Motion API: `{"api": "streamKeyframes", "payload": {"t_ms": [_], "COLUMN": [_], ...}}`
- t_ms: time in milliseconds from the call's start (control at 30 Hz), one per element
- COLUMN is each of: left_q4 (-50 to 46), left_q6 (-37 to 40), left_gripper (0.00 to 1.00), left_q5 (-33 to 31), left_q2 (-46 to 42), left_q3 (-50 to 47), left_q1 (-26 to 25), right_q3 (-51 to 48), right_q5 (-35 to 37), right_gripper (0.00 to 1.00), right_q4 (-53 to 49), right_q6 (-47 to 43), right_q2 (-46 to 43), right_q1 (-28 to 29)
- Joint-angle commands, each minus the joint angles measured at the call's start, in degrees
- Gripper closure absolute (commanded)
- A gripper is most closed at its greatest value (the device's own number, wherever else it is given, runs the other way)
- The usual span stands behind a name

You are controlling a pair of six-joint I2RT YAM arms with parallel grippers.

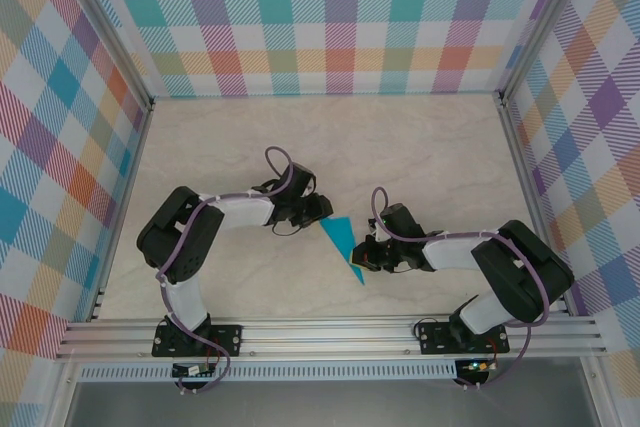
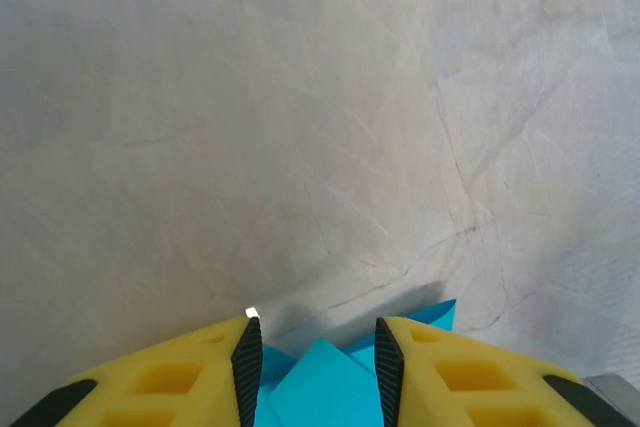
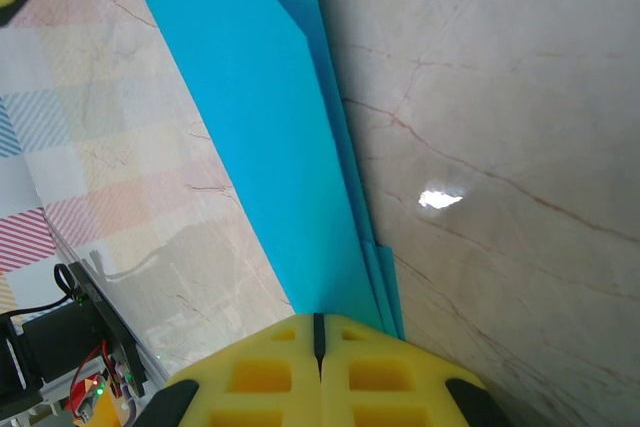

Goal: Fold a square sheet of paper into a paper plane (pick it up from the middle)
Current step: Perform the fifth fold on the wing at the bottom-center of the table.

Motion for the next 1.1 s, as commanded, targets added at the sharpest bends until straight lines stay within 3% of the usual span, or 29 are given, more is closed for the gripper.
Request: {"api": "streamKeyframes", "payload": {"t_ms": [0,167,333,700,1067], "left_q4": [-4.76,-5.98,-4.23,3.36,-1.03], "left_q6": [2.05,1.09,-0.27,-2.99,-1.02], "left_gripper": [0.62,0.60,0.60,0.62,0.65], "left_q5": [-1.05,-0.25,1.44,3.21,-0.65], "left_q2": [-4.17,-8.31,-9.11,-1.10,4.11], "left_q3": [2.92,3.39,2.65,0.70,1.14], "left_q1": [1.21,0.42,-3.85,-8.05,-8.09], "right_q3": [-2.00,-1.47,-0.94,-0.86,1.92], "right_q5": [2.54,2.51,2.62,2.14,0.92], "right_gripper": [1.00,1.00,1.00,1.00,0.99], "right_q4": [-10.15,-9.89,-9.47,-8.52,-11.41], "right_q6": [-1.83,-1.76,-1.51,-1.15,-2.64], "right_q2": [1.74,1.83,2.78,3.39,-1.79], "right_q1": [-0.37,-0.36,-0.41,-0.37,-0.34]}}
